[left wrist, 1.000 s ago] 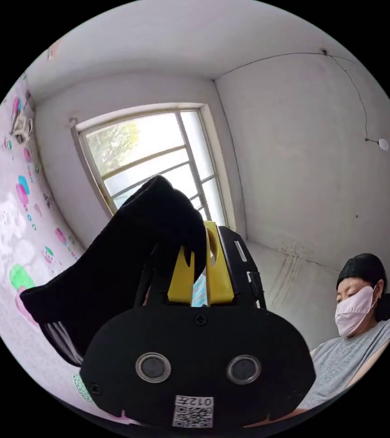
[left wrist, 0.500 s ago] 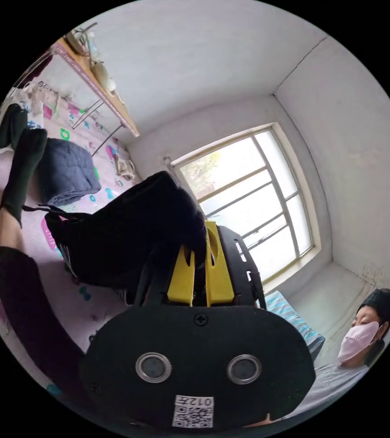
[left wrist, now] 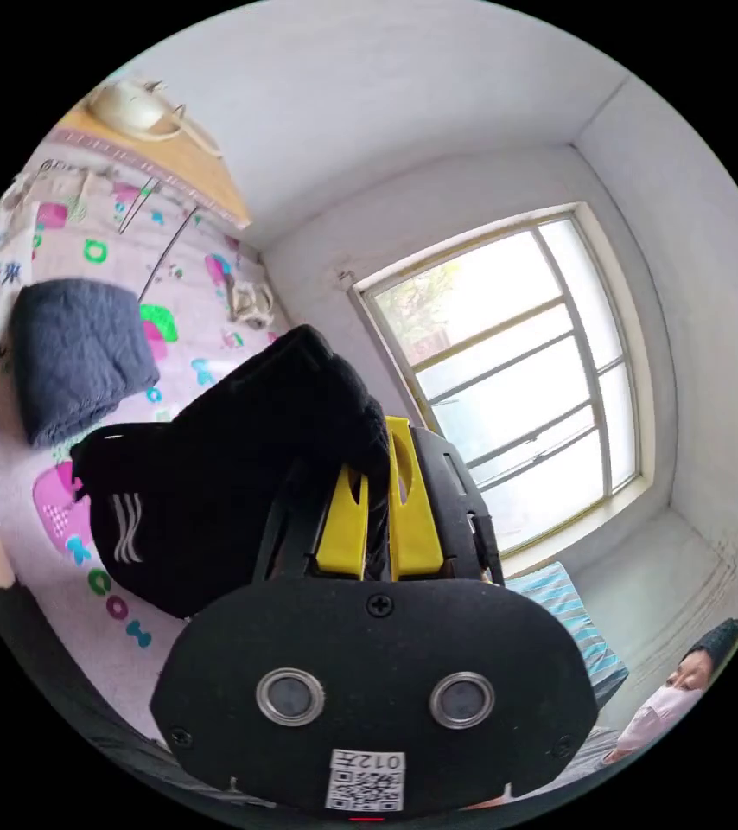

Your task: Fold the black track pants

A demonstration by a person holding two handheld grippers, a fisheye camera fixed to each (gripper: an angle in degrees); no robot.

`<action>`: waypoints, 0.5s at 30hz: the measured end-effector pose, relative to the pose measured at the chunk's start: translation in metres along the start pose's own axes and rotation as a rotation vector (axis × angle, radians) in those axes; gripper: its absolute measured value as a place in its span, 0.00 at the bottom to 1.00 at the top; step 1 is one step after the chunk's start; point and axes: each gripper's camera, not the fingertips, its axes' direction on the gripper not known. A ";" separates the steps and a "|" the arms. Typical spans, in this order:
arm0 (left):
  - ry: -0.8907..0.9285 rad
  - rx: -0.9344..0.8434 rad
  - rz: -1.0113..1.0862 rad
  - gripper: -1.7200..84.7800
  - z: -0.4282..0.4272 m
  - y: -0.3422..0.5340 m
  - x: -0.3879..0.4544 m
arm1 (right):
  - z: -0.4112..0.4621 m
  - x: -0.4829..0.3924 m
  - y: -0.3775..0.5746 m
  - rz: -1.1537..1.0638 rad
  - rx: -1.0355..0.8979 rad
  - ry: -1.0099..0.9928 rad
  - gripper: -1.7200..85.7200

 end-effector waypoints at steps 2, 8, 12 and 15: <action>0.015 0.030 0.076 0.09 -0.005 -0.019 0.025 | -0.006 -0.040 -0.043 -0.110 0.065 -0.040 0.02; -0.054 -0.144 0.040 0.10 0.013 -0.014 -0.012 | 0.037 -0.001 -0.049 -0.076 -0.065 -0.007 0.02; -0.234 -0.334 -0.121 0.10 0.049 0.050 -0.112 | 0.071 0.095 0.004 0.126 -0.204 0.084 0.02; -0.364 -0.477 -0.274 0.10 0.073 0.105 -0.179 | 0.091 0.159 0.051 0.286 -0.339 0.204 0.02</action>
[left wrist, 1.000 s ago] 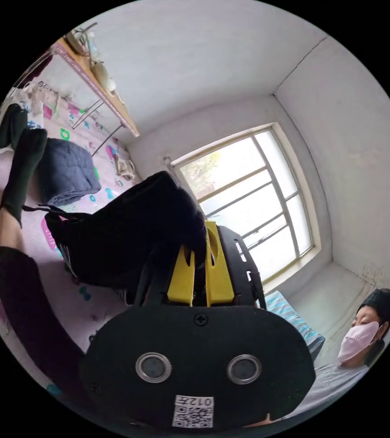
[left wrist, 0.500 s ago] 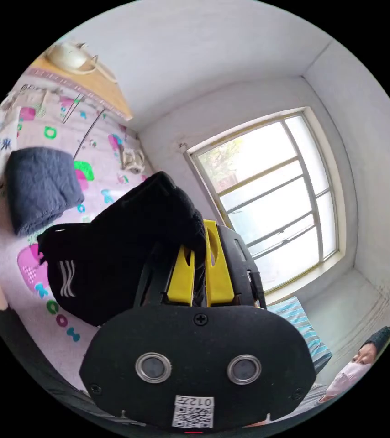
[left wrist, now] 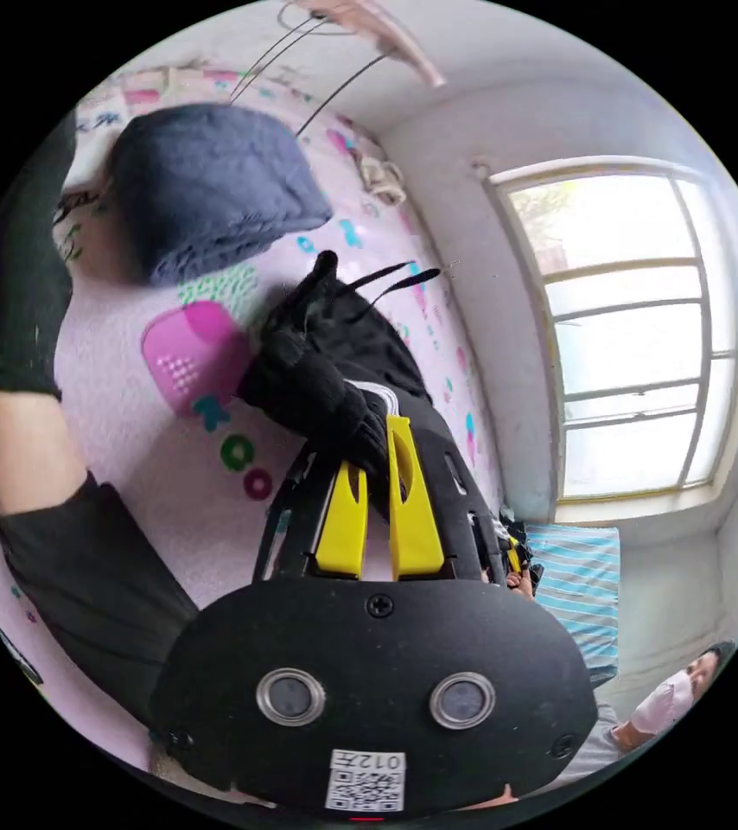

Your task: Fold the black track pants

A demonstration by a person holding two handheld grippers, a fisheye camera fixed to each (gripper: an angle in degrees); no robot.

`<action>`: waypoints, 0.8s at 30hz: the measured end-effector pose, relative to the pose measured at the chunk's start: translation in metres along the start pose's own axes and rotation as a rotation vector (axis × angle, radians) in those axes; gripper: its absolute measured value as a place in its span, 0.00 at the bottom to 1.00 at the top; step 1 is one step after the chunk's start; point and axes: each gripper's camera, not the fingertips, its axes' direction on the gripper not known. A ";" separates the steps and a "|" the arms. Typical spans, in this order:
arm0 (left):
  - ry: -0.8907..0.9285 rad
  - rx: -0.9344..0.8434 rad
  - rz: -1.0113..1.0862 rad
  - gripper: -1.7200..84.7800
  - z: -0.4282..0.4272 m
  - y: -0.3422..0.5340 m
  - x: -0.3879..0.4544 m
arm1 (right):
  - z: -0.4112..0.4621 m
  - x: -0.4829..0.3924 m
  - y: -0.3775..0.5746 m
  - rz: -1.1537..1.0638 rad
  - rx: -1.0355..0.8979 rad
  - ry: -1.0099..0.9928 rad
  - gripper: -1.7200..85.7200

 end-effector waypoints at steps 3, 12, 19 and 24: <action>-0.083 -0.086 -0.053 0.10 0.033 0.016 -0.024 | 0.024 0.030 0.006 0.068 -0.103 0.049 0.02; -0.380 -0.267 0.127 0.10 0.040 0.019 0.008 | 0.035 0.004 -0.051 -0.004 -0.339 0.216 0.02; -0.435 -0.353 0.086 0.09 0.044 0.026 -0.002 | 0.069 -0.013 -0.061 -0.071 -0.633 0.377 0.03; -0.458 -0.278 0.047 0.07 0.018 0.040 -0.012 | 0.062 -0.009 -0.075 -0.061 -0.649 0.490 0.08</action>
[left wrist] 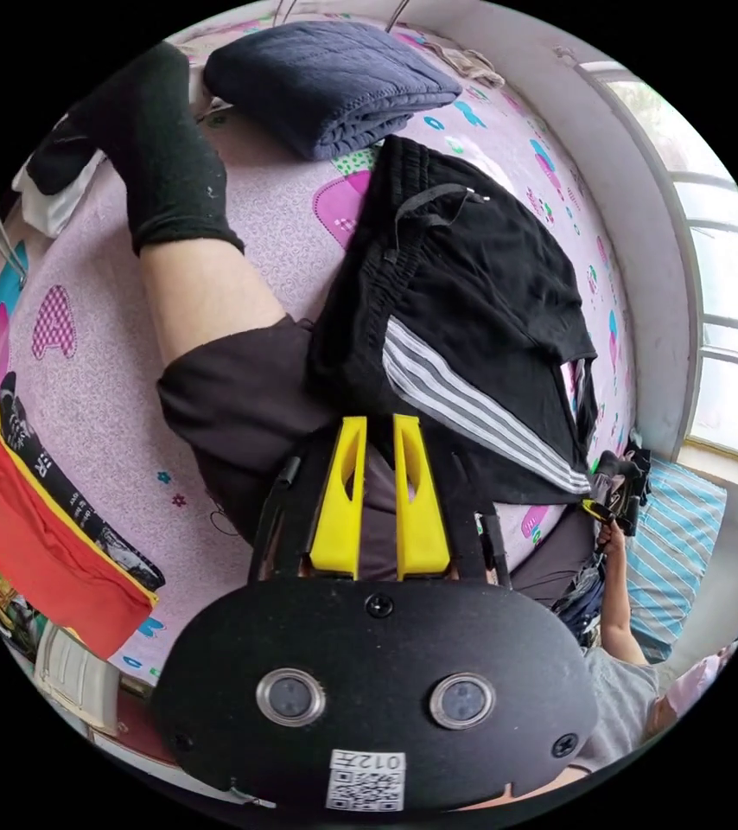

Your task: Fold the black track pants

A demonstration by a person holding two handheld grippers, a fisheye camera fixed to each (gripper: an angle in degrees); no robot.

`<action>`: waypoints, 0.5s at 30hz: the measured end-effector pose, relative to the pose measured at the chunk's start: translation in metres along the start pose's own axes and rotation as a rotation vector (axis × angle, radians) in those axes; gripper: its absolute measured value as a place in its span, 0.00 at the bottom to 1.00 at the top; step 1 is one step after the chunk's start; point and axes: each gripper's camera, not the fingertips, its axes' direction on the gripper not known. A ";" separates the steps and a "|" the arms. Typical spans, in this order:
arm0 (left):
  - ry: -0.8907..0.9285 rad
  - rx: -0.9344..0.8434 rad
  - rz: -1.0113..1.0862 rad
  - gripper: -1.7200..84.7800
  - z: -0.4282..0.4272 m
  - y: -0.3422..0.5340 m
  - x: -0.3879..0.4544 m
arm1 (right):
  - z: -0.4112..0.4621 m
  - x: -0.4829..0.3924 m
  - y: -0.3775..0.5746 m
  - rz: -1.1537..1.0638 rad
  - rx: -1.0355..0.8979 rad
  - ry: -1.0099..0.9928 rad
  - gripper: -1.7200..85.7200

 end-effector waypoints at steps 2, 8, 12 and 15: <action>-0.048 0.089 0.028 0.06 -0.015 0.009 0.007 | -0.024 -0.002 0.002 -0.005 0.076 0.093 0.08; -0.093 0.142 0.305 0.04 0.013 0.009 0.092 | -0.052 -0.032 -0.034 -0.067 0.323 0.040 0.11; -0.048 0.033 0.407 0.03 0.079 0.007 0.134 | -0.021 -0.033 -0.086 -0.001 0.338 -0.125 0.13; 0.004 0.037 0.340 0.03 0.108 0.010 0.128 | 0.003 -0.034 -0.123 0.059 0.353 -0.167 0.14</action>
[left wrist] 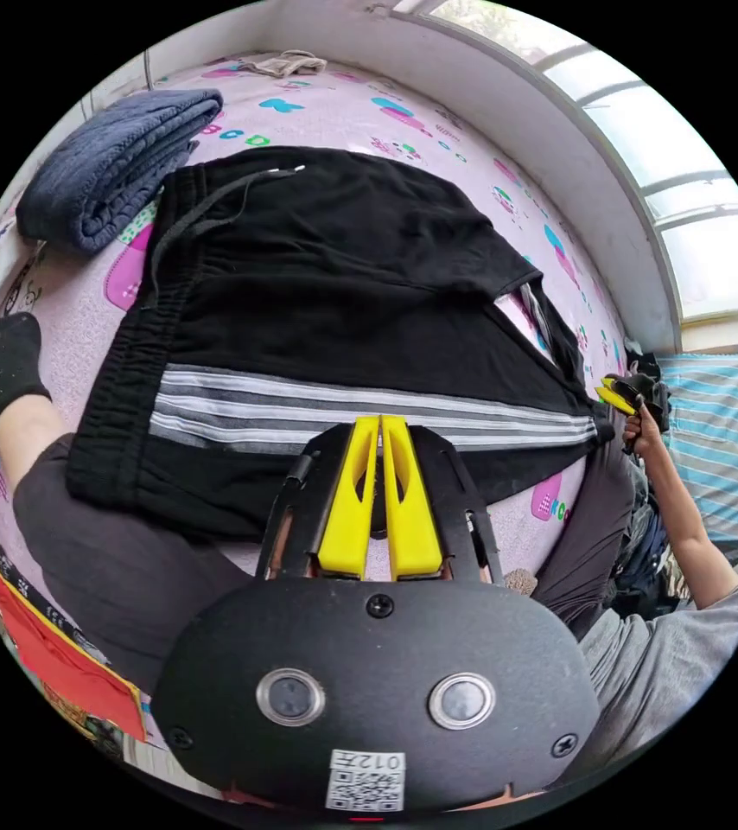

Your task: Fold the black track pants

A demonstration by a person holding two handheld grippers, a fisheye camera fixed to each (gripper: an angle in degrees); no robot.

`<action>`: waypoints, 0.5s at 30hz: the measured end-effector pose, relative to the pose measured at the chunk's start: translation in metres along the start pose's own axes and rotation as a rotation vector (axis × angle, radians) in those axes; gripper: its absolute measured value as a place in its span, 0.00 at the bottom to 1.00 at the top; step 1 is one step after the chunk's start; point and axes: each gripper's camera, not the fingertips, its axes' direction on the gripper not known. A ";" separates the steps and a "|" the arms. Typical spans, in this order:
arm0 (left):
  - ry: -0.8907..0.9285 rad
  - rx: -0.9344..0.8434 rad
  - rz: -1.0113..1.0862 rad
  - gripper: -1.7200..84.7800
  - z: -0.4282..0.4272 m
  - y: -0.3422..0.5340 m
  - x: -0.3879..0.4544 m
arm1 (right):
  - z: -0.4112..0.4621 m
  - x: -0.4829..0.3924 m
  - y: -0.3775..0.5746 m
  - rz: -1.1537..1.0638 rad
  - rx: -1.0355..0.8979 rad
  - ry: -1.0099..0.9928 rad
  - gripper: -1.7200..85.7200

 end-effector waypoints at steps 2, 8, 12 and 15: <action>0.004 -0.009 -0.025 0.03 0.015 0.005 -0.003 | 0.027 -0.001 -0.015 0.023 -0.027 0.003 0.15; -0.034 -0.063 -0.028 0.03 0.050 0.021 -0.010 | 0.067 -0.021 -0.021 -0.074 -0.046 0.149 0.08; 0.001 -0.041 -0.038 0.02 0.055 0.029 -0.018 | 0.067 -0.032 -0.034 -0.170 0.004 0.190 0.04; -0.002 -0.045 -0.037 0.02 0.058 0.033 -0.020 | 0.039 -0.054 -0.076 -0.251 0.091 0.249 0.03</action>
